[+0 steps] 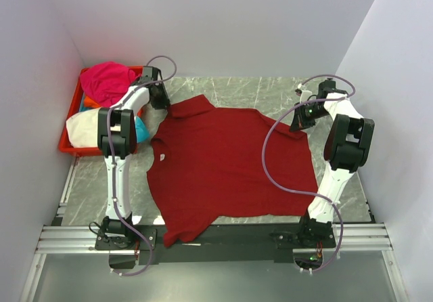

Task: Fold and stack the t-shirts
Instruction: Flatten the tshirt out

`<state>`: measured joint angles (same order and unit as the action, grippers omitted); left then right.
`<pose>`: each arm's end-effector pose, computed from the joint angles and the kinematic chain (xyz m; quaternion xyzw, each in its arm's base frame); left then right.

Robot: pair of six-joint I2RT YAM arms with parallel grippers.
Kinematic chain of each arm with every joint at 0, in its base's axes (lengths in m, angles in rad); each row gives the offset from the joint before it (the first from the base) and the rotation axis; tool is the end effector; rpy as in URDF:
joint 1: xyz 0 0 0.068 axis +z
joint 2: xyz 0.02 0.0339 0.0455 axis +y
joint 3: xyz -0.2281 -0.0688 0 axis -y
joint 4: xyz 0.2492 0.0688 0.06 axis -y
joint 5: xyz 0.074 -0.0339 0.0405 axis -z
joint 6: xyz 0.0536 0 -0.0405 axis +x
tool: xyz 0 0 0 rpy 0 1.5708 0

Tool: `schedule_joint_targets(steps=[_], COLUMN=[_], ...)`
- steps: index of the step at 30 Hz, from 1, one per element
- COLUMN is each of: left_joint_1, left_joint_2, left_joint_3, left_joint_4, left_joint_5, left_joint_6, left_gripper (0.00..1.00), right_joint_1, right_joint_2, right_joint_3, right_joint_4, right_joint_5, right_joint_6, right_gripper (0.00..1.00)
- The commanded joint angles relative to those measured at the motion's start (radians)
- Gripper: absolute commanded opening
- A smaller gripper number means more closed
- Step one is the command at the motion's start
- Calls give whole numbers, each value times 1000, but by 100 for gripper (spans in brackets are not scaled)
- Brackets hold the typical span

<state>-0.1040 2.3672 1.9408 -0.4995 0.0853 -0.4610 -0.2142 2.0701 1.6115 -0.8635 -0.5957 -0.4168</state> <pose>0.5081 -0.0576 0.1227 -0.1550 0.9349 -0.1271 0.2928 0.4054 -0.0574 0.1425 -0.1321 0.9400 0.2400 0.2031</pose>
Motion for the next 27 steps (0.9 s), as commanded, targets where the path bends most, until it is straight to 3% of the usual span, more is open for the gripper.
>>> schedule_joint_targets(steps=[1, 5, 9, 16, 27], left_joint_1=[-19, -25, -28, -19, -3], left_joint_2=[52, 87, 73, -97, -405], left_joint_3=[52, 101, 84, 21, -92], left_joint_4=[-59, -85, -65, 71, 263], left_joint_5=[-18, -13, -15, -9, 36], left_joint_6=[25, 42, 51, 85, 113], left_gripper=[33, 20, 0, 0, 0], right_joint_1=[-7, -7, -7, 16, 93], right_joint_2=[-22, -28, -33, -51, -336], right_joint_3=[27, 11, 10, 24, -150], right_joint_4=[-2, 1, 4, 38, 228], right_joint_5=[-18, -15, -7, 74, 257], right_joint_6=[3, 0, 1, 19, 38], right_gripper=[0, 0, 0, 0, 0])
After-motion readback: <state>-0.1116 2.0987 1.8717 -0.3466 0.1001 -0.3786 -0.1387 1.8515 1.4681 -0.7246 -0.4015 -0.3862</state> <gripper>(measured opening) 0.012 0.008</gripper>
